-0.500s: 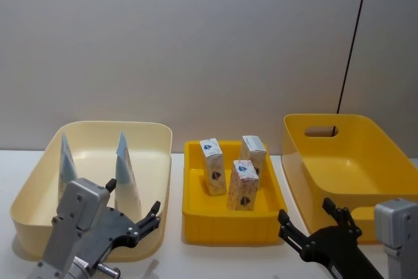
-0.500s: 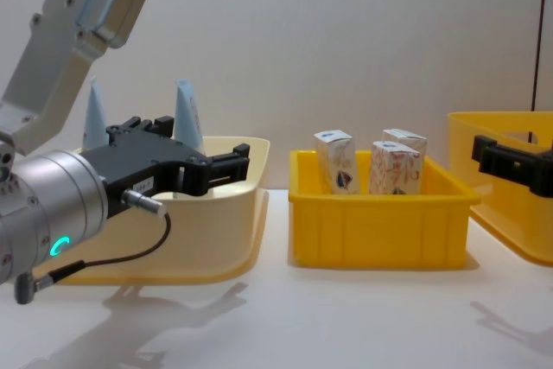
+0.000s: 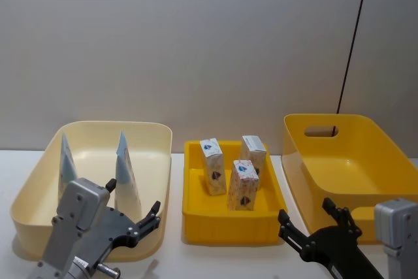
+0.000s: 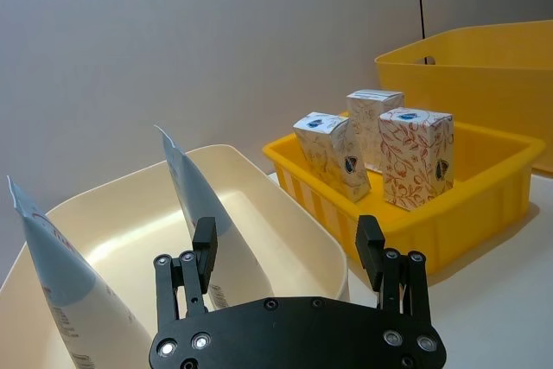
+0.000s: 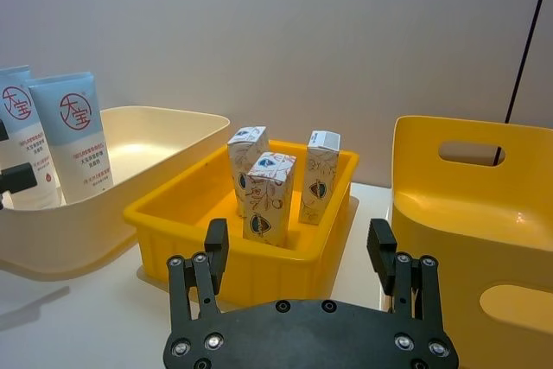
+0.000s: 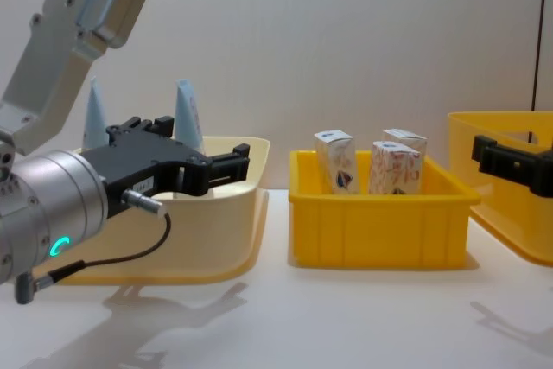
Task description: Bimanual collaborative sorting of washing and personal care products
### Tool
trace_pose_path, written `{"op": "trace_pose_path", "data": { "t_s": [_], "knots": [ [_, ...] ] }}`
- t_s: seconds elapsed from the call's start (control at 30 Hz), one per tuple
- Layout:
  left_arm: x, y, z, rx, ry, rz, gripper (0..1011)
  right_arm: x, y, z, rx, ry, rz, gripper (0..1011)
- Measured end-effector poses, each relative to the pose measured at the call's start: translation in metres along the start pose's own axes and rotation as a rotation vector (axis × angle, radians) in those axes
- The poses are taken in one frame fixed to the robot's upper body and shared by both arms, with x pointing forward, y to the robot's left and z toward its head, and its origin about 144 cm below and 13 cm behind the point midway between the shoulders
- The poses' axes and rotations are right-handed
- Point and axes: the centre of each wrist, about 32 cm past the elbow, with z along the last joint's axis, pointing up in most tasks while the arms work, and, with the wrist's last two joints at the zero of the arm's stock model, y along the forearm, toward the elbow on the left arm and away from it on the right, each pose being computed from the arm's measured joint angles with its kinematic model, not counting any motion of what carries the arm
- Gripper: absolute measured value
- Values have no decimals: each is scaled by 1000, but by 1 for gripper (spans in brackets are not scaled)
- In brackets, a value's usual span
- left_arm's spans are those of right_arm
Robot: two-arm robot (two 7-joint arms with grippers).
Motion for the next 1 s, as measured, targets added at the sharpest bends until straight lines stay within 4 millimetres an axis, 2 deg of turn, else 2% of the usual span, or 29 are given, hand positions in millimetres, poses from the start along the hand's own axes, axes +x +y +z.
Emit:
{"op": "trace_pose_path", "data": {
  "t_s": [1.0],
  "knots": [
    [0, 0, 0, 0, 0, 0, 1003, 0, 0, 0, 0, 0, 0, 1001]
  ]
}}
